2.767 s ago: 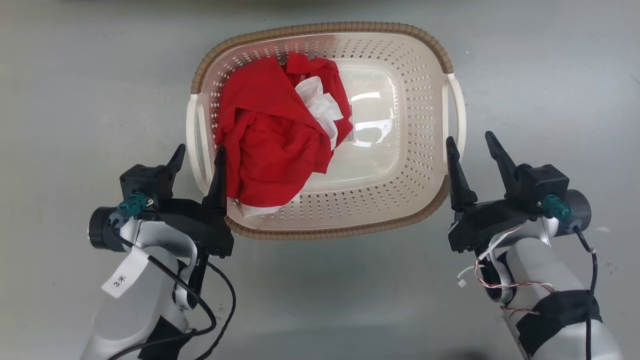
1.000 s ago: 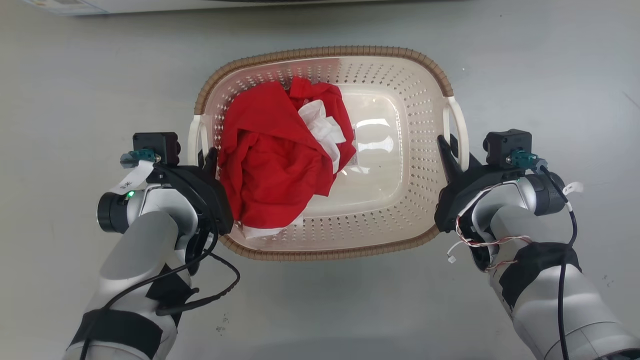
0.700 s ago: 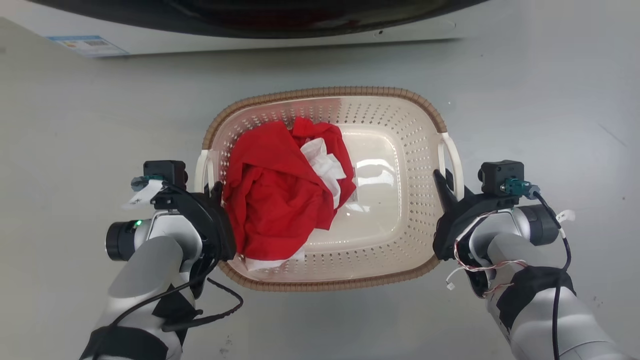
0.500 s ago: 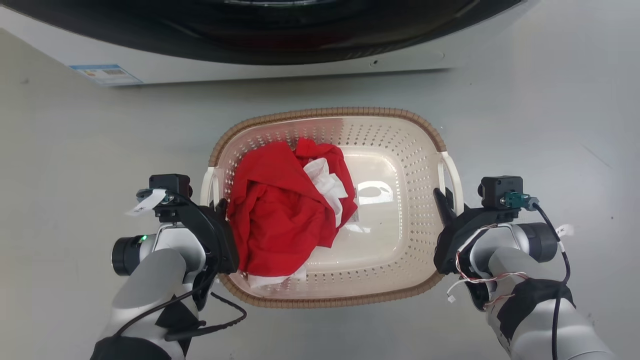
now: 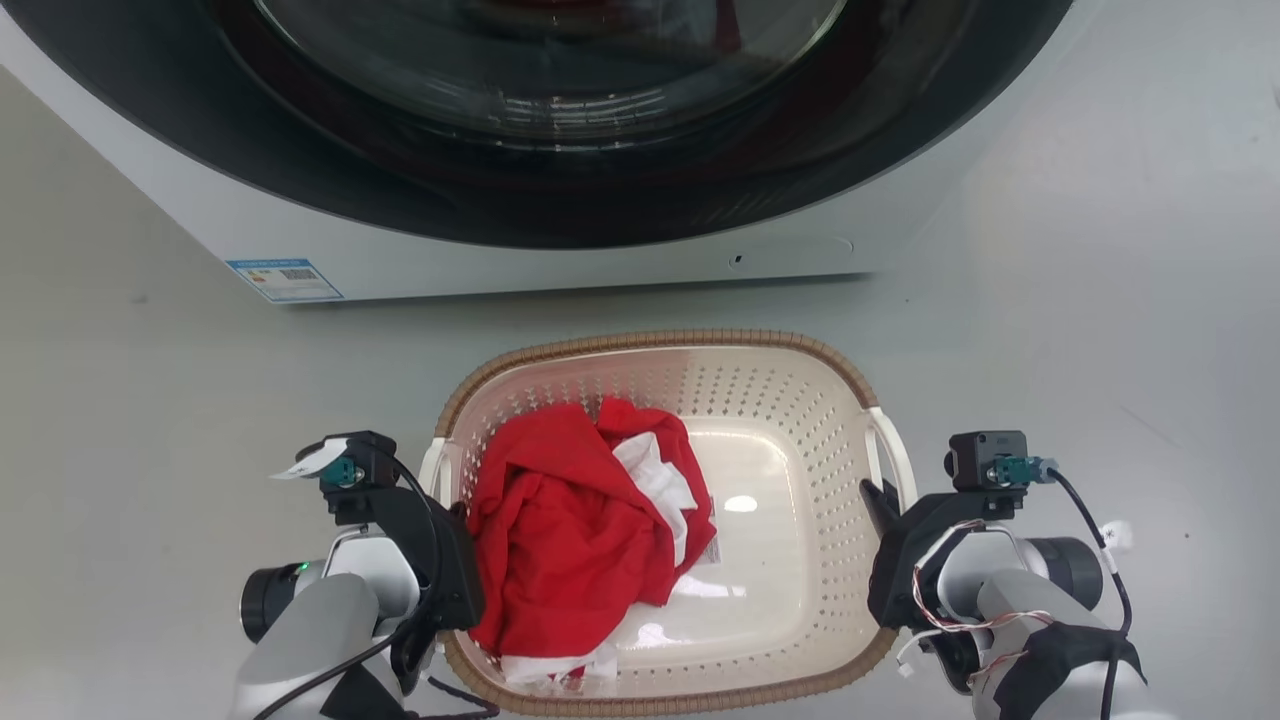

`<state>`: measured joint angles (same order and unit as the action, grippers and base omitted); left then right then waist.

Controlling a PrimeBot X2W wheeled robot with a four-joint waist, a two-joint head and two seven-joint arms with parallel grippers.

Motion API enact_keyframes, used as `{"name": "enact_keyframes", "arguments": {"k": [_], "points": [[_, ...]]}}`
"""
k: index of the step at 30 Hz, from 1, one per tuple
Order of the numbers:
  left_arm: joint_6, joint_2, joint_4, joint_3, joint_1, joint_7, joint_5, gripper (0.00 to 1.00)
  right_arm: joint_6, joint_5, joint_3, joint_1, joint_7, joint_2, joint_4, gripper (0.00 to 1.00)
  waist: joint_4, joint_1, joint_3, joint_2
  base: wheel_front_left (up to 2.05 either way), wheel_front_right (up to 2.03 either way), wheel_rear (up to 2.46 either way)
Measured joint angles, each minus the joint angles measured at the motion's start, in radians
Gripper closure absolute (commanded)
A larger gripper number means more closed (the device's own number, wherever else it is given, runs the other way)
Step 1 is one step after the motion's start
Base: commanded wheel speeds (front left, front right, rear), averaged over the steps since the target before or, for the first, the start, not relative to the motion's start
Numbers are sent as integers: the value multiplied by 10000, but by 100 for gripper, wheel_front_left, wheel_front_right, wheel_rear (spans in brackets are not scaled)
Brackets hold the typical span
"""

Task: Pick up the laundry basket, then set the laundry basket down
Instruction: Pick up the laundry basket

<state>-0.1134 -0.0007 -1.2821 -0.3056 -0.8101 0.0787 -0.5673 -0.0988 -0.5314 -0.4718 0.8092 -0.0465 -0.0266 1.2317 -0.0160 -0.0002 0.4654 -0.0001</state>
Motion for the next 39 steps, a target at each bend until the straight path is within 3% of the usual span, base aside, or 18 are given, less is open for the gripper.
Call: {"name": "enact_keyframes", "arguments": {"k": [39], "points": [[33, -92, -125, -6, 2818, 2027, -548, 100, -159, -1467, -336, -2894, 2140, 159, 403, 100, 79, 0, -4548, 0, 0, 0, 0]]}}
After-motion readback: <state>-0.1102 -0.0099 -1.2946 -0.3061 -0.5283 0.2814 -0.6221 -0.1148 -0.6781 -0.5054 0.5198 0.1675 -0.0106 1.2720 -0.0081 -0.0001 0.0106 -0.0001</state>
